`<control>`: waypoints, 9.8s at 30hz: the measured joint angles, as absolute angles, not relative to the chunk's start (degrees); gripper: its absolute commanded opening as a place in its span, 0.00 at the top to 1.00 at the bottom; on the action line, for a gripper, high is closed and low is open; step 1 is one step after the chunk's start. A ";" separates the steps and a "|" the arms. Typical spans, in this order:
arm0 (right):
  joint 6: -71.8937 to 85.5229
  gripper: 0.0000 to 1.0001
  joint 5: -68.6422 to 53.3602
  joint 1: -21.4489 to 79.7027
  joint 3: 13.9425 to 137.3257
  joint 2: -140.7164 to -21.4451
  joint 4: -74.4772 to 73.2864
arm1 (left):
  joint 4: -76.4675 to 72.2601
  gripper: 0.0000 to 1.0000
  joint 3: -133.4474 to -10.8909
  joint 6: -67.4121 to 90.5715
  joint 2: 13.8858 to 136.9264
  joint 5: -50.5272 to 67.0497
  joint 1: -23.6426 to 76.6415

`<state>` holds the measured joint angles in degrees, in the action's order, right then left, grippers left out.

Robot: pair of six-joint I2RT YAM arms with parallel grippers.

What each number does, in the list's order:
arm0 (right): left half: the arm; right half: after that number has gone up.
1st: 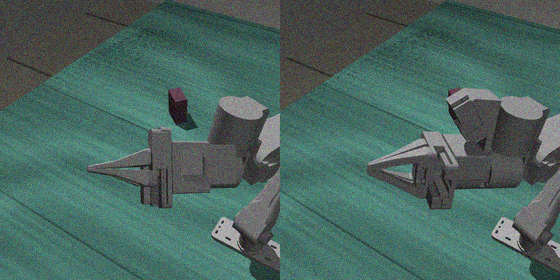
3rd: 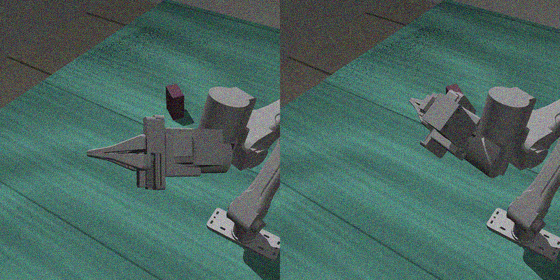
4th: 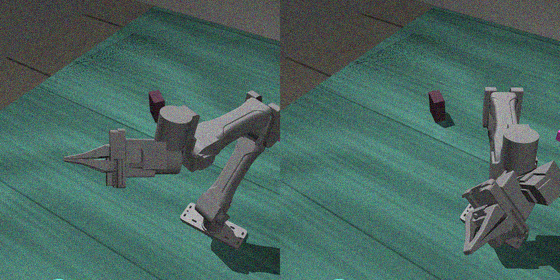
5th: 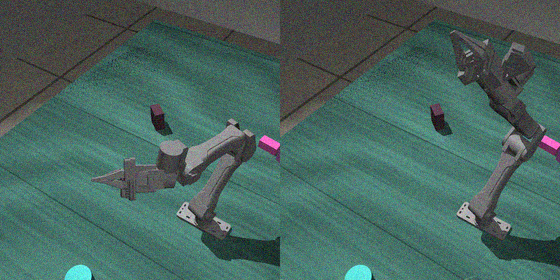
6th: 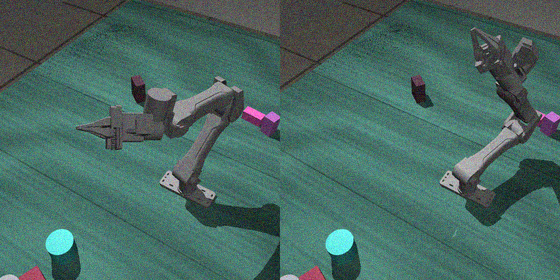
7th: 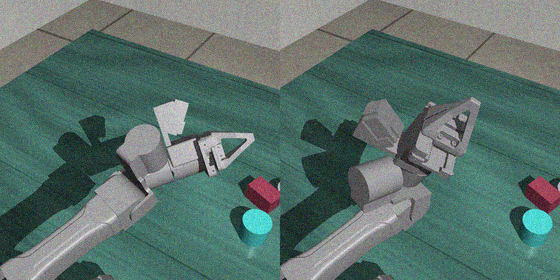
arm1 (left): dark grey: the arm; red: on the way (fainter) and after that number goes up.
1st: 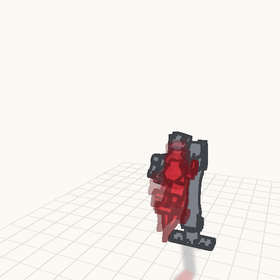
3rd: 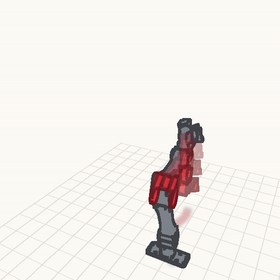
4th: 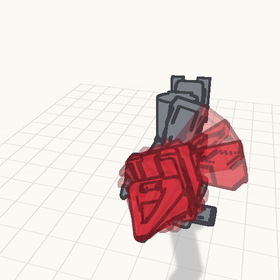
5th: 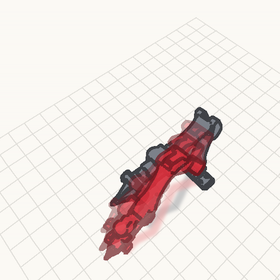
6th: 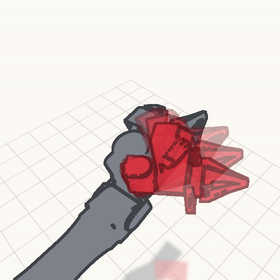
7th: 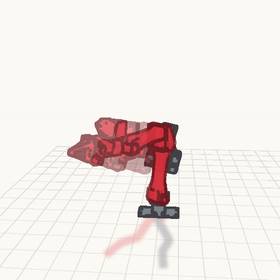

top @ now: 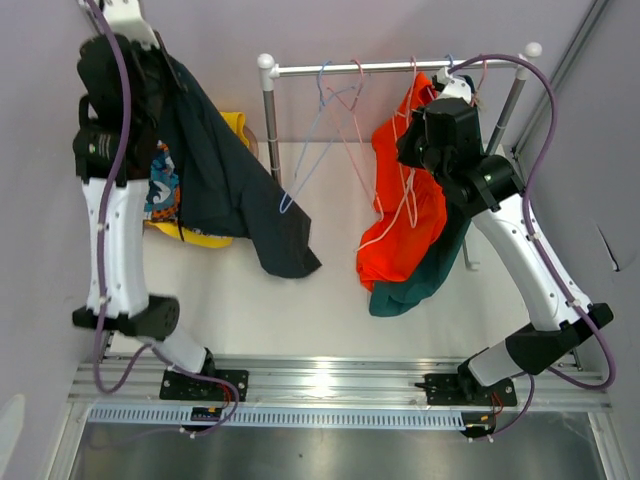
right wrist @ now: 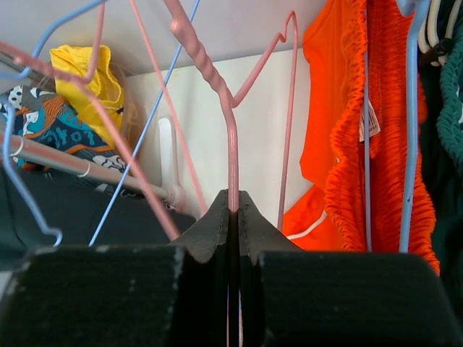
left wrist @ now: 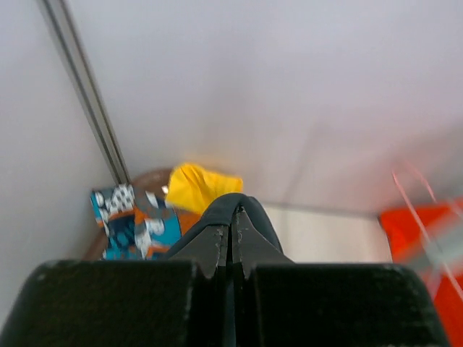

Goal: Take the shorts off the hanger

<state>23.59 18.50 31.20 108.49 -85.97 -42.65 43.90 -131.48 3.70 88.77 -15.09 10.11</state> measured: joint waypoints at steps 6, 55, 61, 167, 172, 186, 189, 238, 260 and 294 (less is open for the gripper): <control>23.73 1.00 18.09 31.20 105.51 -85.41 -40.03 | 42.52 0.82 -145.05 7.62 104.22 -10.09 -0.25; 21.08 0.35 21.52 24.47 111.48 -85.03 -45.25 | 35.09 0.01 -85.80 10.50 61.47 -5.37 14.66; 21.12 0.41 20.45 22.28 109.40 -85.08 -43.51 | 34.70 0.01 -85.10 10.50 59.22 -4.32 14.74; 30.04 1.00 15.53 23.38 118.50 -80.99 -57.63 | 7.18 1.00 -59.92 21.28 91.20 -14.85 64.60; 29.98 1.00 15.49 23.38 116.62 -80.99 -56.10 | 13.78 1.00 -57.43 22.59 81.52 -17.69 69.58; 30.35 0.14 15.33 22.26 107.55 -80.27 -48.95 | 48.03 1.00 -91.22 18.94 47.07 -47.97 70.74; 29.98 0.01 15.07 22.24 105.41 -79.35 -49.34 | 47.75 1.00 -92.82 12.01 48.14 -51.90 64.49; 26.85 0.00 14.20 21.89 108.92 -65.34 -52.49 | 48.56 0.01 -137.62 7.70 111.33 -12.27 -1.30; 19.57 0.16 20.29 13.89 112.71 -80.60 -50.13 | 37.43 0.01 -83.81 10.79 65.28 -5.15 13.45; 19.09 1.00 16.12 10.35 118.61 -86.76 -49.89 | 26.61 0.01 -71.94 13.45 56.77 0.75 45.52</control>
